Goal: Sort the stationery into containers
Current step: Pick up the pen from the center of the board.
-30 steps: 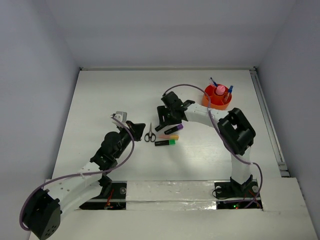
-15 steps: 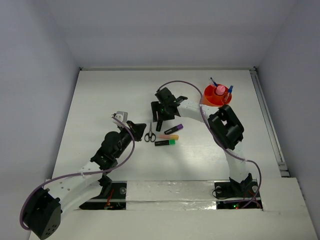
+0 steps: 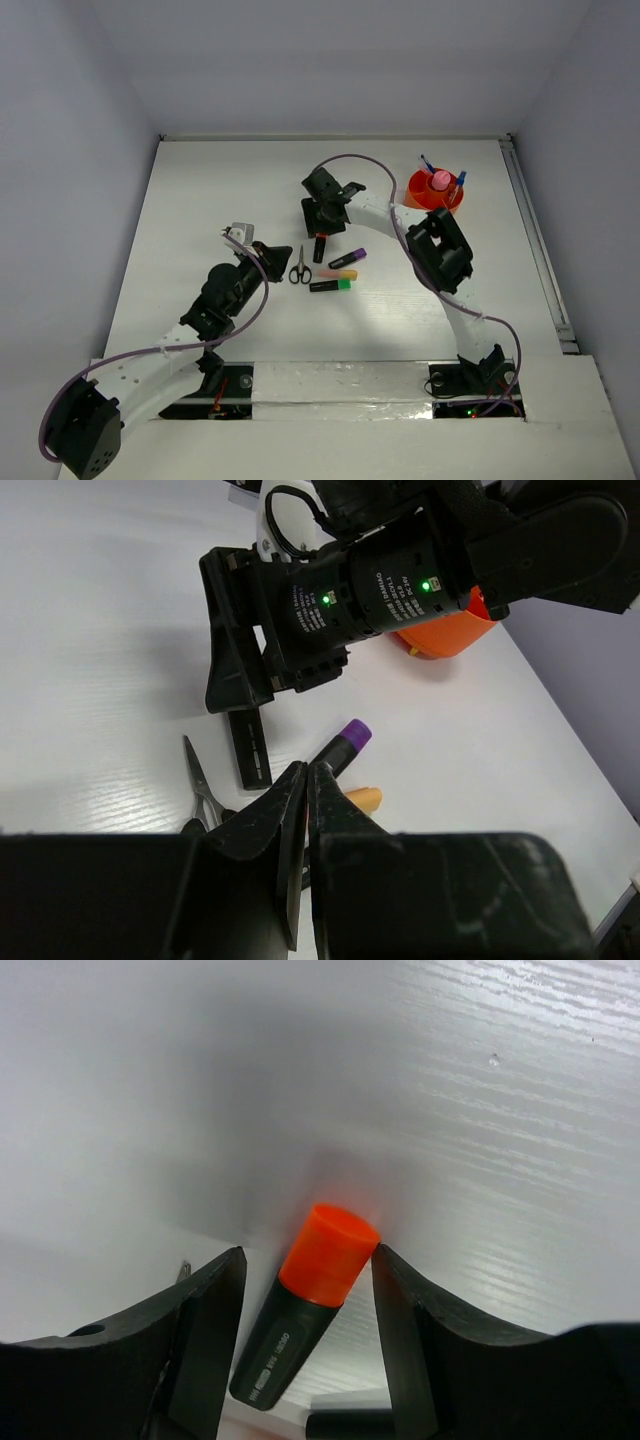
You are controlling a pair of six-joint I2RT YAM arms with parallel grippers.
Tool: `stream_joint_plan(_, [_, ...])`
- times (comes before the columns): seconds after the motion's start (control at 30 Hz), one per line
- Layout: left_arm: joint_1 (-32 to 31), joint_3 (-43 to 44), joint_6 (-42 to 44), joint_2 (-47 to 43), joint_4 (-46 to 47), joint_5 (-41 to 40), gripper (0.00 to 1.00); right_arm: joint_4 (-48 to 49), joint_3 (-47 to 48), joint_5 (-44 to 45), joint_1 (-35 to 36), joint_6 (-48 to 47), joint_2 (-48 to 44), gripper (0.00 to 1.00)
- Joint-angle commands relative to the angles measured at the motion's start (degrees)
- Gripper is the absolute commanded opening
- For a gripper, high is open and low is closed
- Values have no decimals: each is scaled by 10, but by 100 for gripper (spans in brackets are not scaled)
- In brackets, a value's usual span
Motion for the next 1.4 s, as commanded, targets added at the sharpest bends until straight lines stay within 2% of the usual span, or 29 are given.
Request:
stream_joint_plan(0.0, [-4,10,2,-6,26,10,2,-36,37,4,-5,-8,27,59])
stream_joint_plan(0.43, [-4,6,3,-26,24,12,2,-47,79,5,-5,5,62,43])
stream_joint_plan(0.5, [-4,6,3,-25,24,9,2,-43,80,4,-5,6,65,34])
stream_joint_plan(0.6, [-4,7,3,-22,24,15,2,-53,96,9,-5,2,73,32])
stream_joint_plan(0.63, [-4,6,3,-23,26,15,2,-55,102,11,-5,1,75,24])
stream_joint_plan(0.67, [-4,6,3,-23,28,14,2,-56,104,11,-5,1,74,22])
stream_joint_plan(0.83, [-4,6,3,-20,29,16,2,-7,95,28,-5,0,39,9])
stream_joint_plan(0.9, [-4,6,4,-19,27,12,2,54,72,35,-5,-1,12,6])
stream_joint_plan(1.07, [-4,6,5,-22,25,9,2,202,15,89,-5,-17,-75,5])
stream_joint_plan(1.1, [-4,6,5,-23,23,6,2,232,-4,103,-5,-25,-114,4])
stream_joint_plan(1.2, [-4,6,4,-26,23,10,2,334,-103,169,-5,-56,-197,4])
stream_joint_plan(1.23, [-4,5,4,-27,25,9,2,372,-164,189,-5,-66,-219,4])
stream_joint_plan(1.33, [-4,6,4,-20,27,12,2,486,-260,266,-28,-102,-306,2])
stream_joint_plan(1.37, [-4,6,4,-18,27,14,2,515,-320,299,-35,-112,-327,2])
